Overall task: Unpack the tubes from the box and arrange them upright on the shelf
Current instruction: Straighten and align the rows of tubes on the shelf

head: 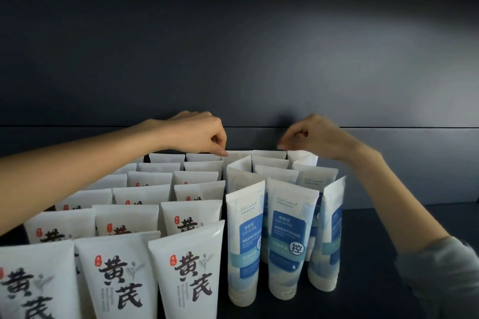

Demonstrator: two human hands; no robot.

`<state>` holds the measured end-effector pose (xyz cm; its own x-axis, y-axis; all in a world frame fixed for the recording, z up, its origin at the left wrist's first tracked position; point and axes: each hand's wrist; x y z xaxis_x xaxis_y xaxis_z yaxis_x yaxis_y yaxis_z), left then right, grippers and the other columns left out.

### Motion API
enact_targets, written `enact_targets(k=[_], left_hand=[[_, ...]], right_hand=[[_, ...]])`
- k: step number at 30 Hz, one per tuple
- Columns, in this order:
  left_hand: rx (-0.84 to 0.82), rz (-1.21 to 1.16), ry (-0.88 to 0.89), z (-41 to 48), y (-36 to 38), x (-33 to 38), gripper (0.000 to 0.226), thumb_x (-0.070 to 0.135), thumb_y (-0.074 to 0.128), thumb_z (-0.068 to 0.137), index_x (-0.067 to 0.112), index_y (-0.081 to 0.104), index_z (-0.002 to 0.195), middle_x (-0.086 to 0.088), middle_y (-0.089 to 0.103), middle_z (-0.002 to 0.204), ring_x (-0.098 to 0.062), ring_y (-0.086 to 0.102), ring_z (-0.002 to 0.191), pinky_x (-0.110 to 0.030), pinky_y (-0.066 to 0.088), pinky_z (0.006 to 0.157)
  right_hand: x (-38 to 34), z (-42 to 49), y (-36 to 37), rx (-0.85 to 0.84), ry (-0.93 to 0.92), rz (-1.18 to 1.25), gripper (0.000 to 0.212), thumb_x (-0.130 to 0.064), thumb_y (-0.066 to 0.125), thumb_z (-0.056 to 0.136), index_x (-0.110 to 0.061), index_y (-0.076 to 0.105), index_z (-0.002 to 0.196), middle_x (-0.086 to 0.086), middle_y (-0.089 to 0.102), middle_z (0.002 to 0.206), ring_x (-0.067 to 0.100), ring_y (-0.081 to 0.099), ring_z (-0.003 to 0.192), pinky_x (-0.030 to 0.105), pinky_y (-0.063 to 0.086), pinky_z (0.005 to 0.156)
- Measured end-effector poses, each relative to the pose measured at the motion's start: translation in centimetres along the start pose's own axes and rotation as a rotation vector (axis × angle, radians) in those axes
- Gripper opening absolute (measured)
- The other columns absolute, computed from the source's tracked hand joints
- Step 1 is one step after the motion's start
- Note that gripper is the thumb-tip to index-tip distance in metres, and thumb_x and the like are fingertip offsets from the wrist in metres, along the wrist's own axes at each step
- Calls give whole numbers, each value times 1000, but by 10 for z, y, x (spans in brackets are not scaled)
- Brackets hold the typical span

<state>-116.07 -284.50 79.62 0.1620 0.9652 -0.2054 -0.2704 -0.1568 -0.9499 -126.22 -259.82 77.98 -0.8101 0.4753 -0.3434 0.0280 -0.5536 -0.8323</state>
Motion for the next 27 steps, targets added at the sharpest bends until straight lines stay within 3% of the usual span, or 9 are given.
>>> enact_targets(k=[6, 12, 21, 25, 27], left_hand=[[14, -72, -26, -4, 3, -2, 19, 48, 59, 87, 37, 66, 74, 18, 63, 78, -1, 55, 75, -24, 34, 56], [-8, -103, -28, -4, 1, -1, 17, 47, 59, 88, 37, 68, 77, 18, 65, 82, -3, 58, 78, -27, 44, 64], [7, -90, -36, -5, -1, 0, 20, 50, 59, 87, 34, 71, 84, 17, 64, 82, -2, 56, 76, -27, 39, 61], [147, -133, -28, -9, -10, 6, 23, 55, 59, 83, 34, 68, 78, 17, 62, 77, 1, 54, 75, -27, 34, 60], [163, -152, -7, -11, -17, 13, 25, 57, 59, 82, 36, 66, 70, 16, 63, 75, -1, 55, 75, -26, 33, 59]], right_hand=[[-3, 6, 15, -54, 12, 10, 4, -20, 76, 78, -17, 75, 80, -17, 64, 70, -11, 58, 60, 0, 39, 59], [-1, 4, 13, -47, 16, -23, 7, -20, 75, 79, -13, 76, 82, -18, 63, 68, -8, 58, 59, 0, 39, 60], [-4, 3, 11, -79, 44, 13, 4, -21, 74, 80, -17, 74, 81, -13, 66, 71, -1, 58, 66, 0, 40, 59], [-9, 1, 4, -47, 33, 53, 11, -24, 74, 80, -15, 75, 85, -7, 70, 80, 6, 63, 74, 7, 45, 67], [-14, -2, -2, -49, 32, 98, 16, -32, 75, 77, -17, 75, 85, -10, 72, 78, 1, 62, 71, 10, 45, 67]])
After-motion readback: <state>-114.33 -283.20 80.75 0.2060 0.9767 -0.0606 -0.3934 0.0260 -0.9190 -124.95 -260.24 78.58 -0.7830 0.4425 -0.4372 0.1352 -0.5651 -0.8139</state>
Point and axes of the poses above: each hand's wrist, its own z-axis towards the middle knuckle, its own y-axis out of the palm, x = y × z
